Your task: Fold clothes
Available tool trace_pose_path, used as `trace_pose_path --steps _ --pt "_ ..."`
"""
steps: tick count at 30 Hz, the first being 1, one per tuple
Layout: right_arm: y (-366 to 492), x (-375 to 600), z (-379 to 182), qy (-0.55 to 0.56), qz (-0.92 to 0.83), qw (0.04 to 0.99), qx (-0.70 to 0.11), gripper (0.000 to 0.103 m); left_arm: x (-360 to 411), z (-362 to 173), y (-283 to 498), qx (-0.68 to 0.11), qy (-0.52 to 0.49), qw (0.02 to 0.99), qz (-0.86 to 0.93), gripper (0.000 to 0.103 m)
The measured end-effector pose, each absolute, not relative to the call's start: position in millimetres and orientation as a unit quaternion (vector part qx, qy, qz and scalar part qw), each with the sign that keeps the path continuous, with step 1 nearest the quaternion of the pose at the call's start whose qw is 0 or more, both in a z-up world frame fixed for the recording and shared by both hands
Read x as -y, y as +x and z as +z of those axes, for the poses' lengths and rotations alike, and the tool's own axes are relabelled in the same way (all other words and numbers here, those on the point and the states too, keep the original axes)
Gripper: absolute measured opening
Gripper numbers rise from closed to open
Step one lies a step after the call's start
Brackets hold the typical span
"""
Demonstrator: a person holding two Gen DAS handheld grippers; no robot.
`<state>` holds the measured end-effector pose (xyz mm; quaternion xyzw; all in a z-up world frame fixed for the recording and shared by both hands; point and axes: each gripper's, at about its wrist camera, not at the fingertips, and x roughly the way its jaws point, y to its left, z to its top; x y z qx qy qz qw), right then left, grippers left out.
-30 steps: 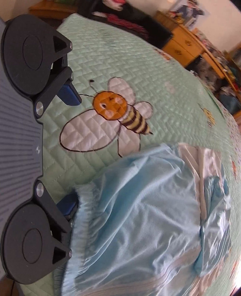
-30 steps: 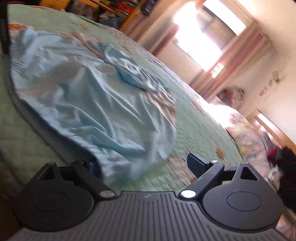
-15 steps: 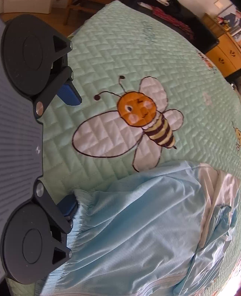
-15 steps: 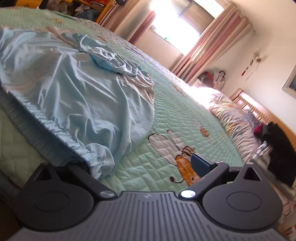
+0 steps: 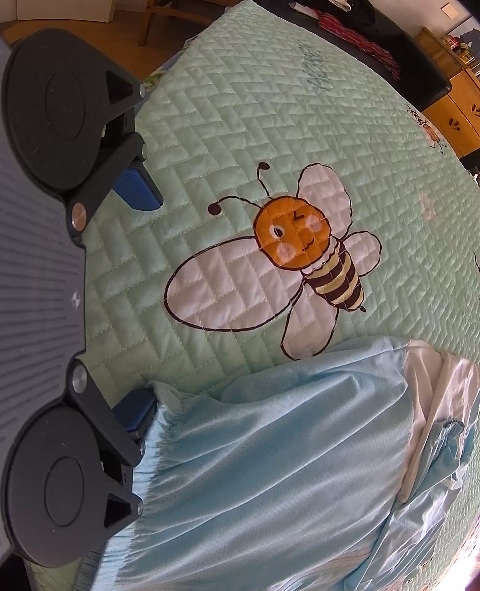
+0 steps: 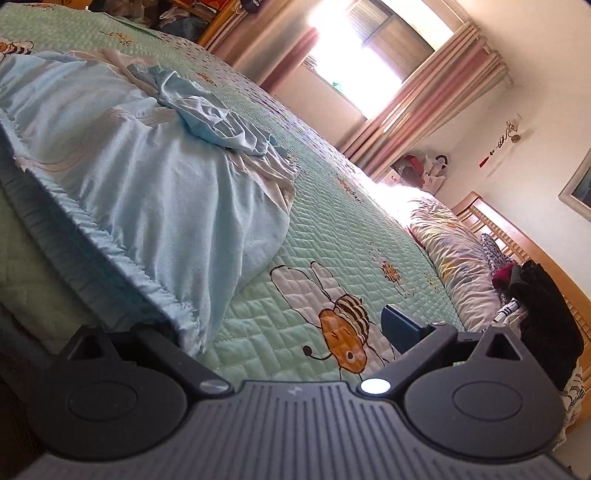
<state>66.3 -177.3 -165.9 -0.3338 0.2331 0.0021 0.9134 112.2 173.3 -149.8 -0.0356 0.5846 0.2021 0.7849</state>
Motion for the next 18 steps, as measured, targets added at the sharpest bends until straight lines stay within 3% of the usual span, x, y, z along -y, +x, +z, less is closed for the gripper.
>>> trace_pose_path --steps 6,12,18 --pt "71 184 -181 -0.336 -0.006 0.91 -0.244 0.103 -177 -149 105 -0.563 0.007 0.792 0.236 0.099" --pt "70 202 -164 -0.243 0.066 0.934 -0.255 0.103 -171 -140 98 -0.54 0.011 0.816 0.209 0.098" --pt "57 184 -169 -0.298 0.096 0.921 -0.232 0.103 -147 -125 96 -0.512 0.051 0.835 0.193 0.098"
